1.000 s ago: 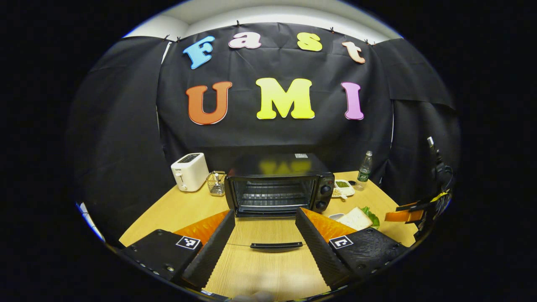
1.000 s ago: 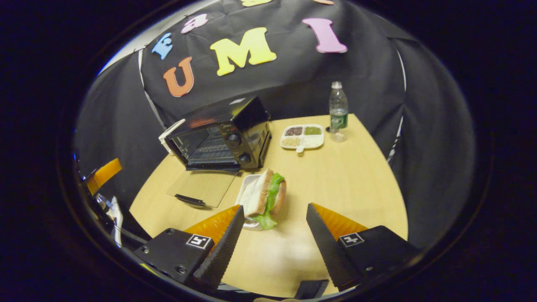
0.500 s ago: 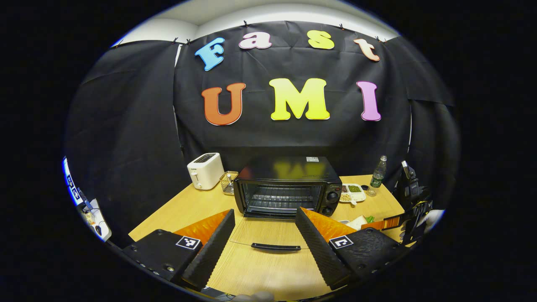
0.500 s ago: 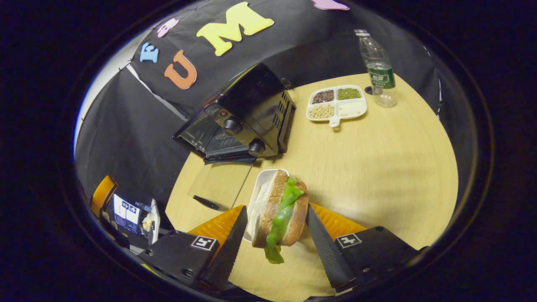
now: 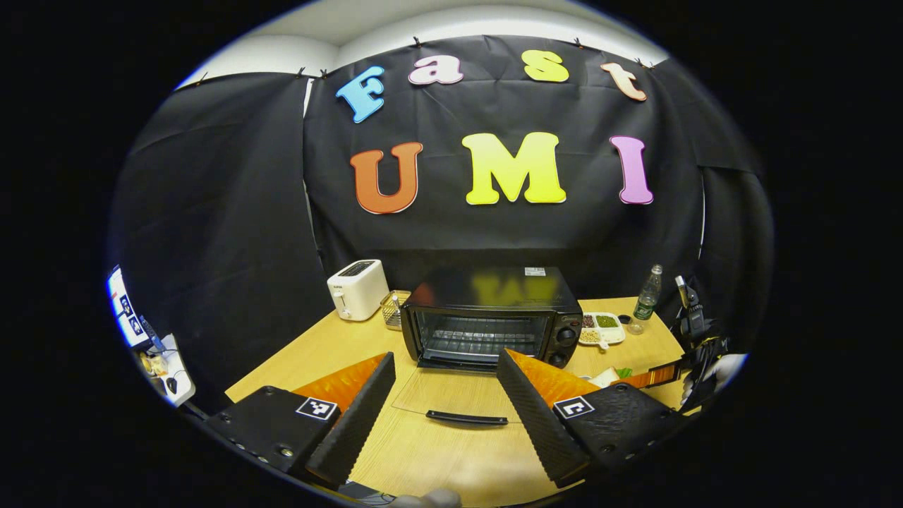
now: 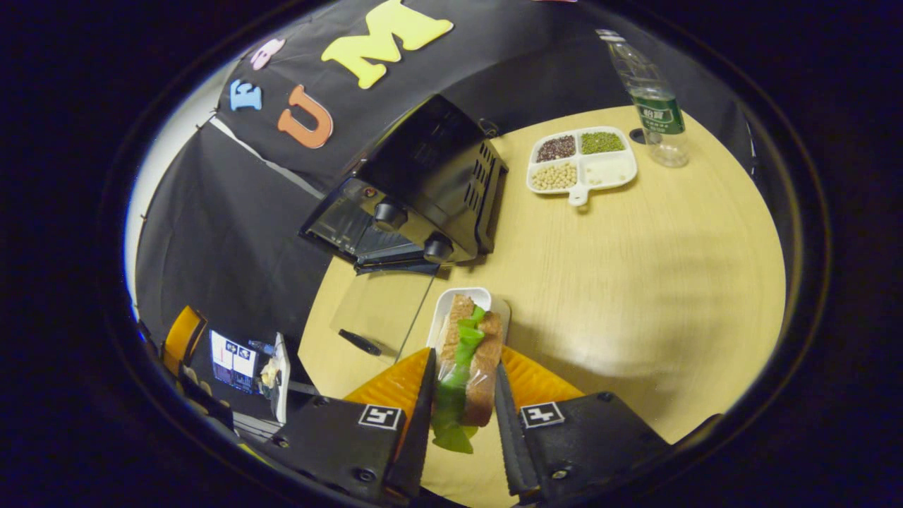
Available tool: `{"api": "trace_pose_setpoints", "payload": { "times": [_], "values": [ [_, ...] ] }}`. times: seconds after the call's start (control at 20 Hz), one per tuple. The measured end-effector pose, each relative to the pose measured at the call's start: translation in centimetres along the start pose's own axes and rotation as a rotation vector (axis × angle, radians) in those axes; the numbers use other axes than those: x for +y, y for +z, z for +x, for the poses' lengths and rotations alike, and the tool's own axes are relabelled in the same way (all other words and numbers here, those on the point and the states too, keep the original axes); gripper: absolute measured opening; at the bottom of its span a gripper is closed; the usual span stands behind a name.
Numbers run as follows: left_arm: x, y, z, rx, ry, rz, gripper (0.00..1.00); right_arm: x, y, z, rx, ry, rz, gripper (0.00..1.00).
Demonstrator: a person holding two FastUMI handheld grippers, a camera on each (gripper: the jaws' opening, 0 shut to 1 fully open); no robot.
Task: Open the electric oven with the left hand, put the food in, and close the electric oven.
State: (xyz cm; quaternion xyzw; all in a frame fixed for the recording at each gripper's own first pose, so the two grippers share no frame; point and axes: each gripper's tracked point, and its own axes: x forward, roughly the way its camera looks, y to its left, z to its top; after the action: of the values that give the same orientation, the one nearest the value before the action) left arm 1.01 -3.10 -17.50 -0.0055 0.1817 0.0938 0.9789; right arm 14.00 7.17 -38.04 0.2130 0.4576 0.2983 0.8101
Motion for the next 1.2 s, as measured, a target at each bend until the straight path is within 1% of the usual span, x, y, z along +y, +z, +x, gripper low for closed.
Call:
{"api": "trace_pose_setpoints", "payload": {
  "times": [0.15,0.25,0.5,0.65,0.75,0.95,1.15,1.2],
  "values": [
    [0.7,-0.5,0.0,0.002,-0.016,0.003,0.95,1.3,0.6,-0.6,-0.035,-0.021,-0.027,0.36],
    [1.3,-0.7,-0.1,-0.001,-0.043,0.003,0.96,2.7,1.4,-1.4,-0.072,-0.034,-0.049,0.35],
    [2.3,-1.3,-0.5,-0.012,-0.161,0.026,0.95,7.5,3.5,-3.2,-0.227,-0.079,-0.018,0.35],
    [2.6,-1.9,-0.6,-0.012,-0.246,0.026,0.95,10.4,3.4,-2.4,-0.317,-0.098,0.009,0.35],
    [2.9,-2.2,-0.7,-0.015,-0.294,0.033,0.95,11.9,3.0,-1.0,-0.372,-0.103,0.063,0.35],
    [4.0,-2.5,-0.7,-0.03,-0.361,0.049,0.96,15.3,2.5,3.6,-0.482,-0.039,0.256,0.36],
    [5.9,-2.9,-0.8,-0.025,-0.376,0.046,0.96,18.4,4.1,8.1,-0.65,0.045,0.394,0.35],
    [6.4,-2.9,-0.7,-0.025,-0.374,0.047,0.96,18.7,4.5,9.4,-0.676,0.059,0.443,0.43]
  ]
}}
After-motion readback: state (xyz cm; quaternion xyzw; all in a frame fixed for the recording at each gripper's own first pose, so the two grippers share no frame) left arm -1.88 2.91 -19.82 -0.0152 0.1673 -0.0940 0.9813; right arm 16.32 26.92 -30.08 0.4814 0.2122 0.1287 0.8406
